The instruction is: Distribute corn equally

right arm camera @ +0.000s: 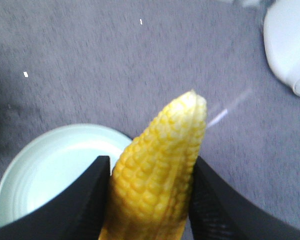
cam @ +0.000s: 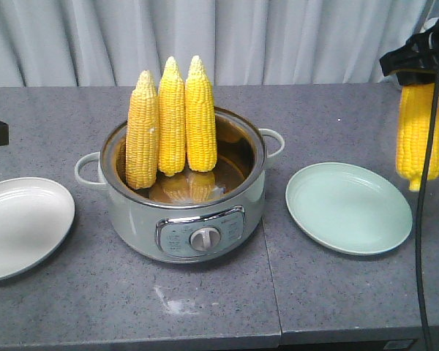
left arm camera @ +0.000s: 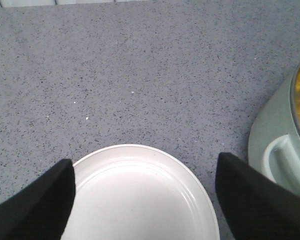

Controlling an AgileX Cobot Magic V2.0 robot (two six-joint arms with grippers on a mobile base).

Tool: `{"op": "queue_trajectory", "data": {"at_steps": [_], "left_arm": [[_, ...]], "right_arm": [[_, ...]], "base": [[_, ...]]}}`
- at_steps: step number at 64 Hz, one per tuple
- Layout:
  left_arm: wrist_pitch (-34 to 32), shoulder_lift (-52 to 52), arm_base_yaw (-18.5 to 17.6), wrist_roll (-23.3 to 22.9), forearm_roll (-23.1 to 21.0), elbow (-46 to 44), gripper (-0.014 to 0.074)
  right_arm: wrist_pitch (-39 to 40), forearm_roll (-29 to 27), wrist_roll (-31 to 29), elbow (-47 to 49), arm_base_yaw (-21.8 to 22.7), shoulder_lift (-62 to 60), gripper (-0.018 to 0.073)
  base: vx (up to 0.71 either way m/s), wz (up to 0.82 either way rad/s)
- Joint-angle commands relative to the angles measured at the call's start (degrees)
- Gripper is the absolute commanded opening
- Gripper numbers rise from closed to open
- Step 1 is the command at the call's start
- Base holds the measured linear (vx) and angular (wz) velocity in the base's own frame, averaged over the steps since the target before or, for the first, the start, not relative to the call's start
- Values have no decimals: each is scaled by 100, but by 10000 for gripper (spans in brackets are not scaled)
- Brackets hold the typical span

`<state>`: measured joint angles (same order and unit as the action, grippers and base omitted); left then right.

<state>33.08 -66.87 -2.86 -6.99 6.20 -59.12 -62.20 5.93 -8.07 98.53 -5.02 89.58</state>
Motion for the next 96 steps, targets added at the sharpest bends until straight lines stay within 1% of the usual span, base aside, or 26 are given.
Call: {"op": "queue_trajectory", "data": {"at_steps": [1, 15, 33, 77, 84, 92, 96], "left_arm": [[-387, 96, -1, -16, -21, -216, 566], [-387, 96, -1, -16, -21, -216, 566], [-387, 96, -1, -16, -21, -216, 566], [-467, 96, -1, -22, -56, -216, 555], [-917, 96, -1, -27, -324, -216, 555], [-1538, 90, -20, 50, -839, -216, 555], [-1805, 40, -52, 205, -1019, -216, 555]], "right_arm": [[21, 155, 58, 170, 26, -199, 204], [33, 10, 58, 170, 26, 2, 204], [-143, -164, 254, 170, 26, 97, 204], [-143, -164, 254, 170, 26, 97, 204], [-143, -164, 254, 170, 26, 97, 204], [-143, -164, 254, 170, 26, 97, 204], [-143, -164, 254, 170, 26, 97, 204]], "base": [[0, 0], [0, 0], [0, 0], [0, 0], [0, 0], [0, 0], [0, 0]]}}
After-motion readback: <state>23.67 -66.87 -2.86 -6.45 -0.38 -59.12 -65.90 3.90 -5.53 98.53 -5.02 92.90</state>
